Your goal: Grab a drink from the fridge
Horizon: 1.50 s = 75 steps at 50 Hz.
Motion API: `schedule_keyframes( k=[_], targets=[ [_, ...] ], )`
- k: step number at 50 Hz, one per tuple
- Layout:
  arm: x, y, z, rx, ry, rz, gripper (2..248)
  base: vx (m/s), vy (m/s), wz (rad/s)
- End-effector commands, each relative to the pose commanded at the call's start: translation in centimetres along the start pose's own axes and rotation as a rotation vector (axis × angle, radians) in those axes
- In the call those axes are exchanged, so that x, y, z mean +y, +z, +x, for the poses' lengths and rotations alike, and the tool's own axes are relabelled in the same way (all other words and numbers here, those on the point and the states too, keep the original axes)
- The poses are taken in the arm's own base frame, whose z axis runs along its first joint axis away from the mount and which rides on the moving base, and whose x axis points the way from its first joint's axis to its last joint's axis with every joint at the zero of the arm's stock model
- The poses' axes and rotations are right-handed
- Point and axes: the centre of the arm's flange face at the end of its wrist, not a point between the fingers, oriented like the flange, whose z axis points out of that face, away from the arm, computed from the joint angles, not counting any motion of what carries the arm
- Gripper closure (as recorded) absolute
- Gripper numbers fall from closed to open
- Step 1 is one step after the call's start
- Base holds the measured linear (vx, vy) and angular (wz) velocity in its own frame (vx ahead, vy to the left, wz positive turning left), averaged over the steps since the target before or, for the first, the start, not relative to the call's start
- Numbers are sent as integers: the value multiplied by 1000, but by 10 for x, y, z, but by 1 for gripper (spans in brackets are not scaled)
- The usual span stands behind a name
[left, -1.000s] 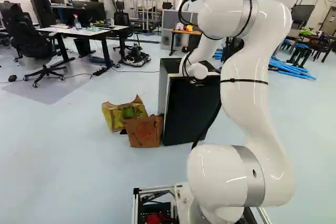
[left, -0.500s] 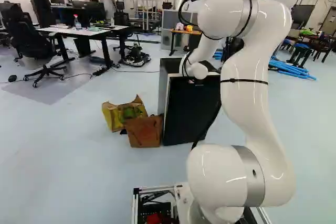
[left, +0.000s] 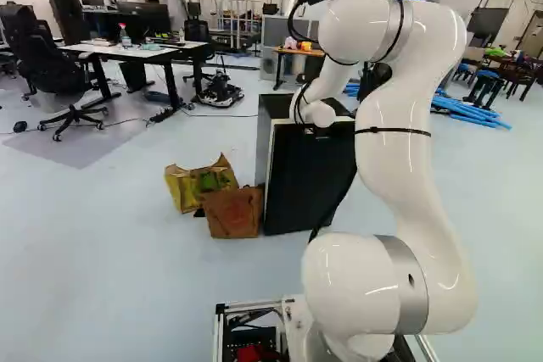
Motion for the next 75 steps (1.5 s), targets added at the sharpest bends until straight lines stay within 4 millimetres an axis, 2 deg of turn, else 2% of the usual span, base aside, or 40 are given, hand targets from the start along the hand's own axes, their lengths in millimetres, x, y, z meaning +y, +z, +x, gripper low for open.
schedule_keyframes(
  k=[2,3,8,9,13,14,30,62,75],
  targets=[
    [0,0,0,0,0,0,32,0,0,0],
    [0,0,0,0,0,0,70,0,0,0],
    [0,0,0,0,0,0,70,0,0,0],
    [0,0,0,0,0,0,108,0,0,0],
    [0,0,0,0,0,0,108,0,0,0],
    [0,0,0,0,0,0,145,0,0,0],
    [0,0,1,2,0,0,151,0,0,0],
    [-2,-9,35,54,-4,3,151,0,0,0],
    [-3,-10,35,54,-4,3,151,0,0,0]
  ],
)
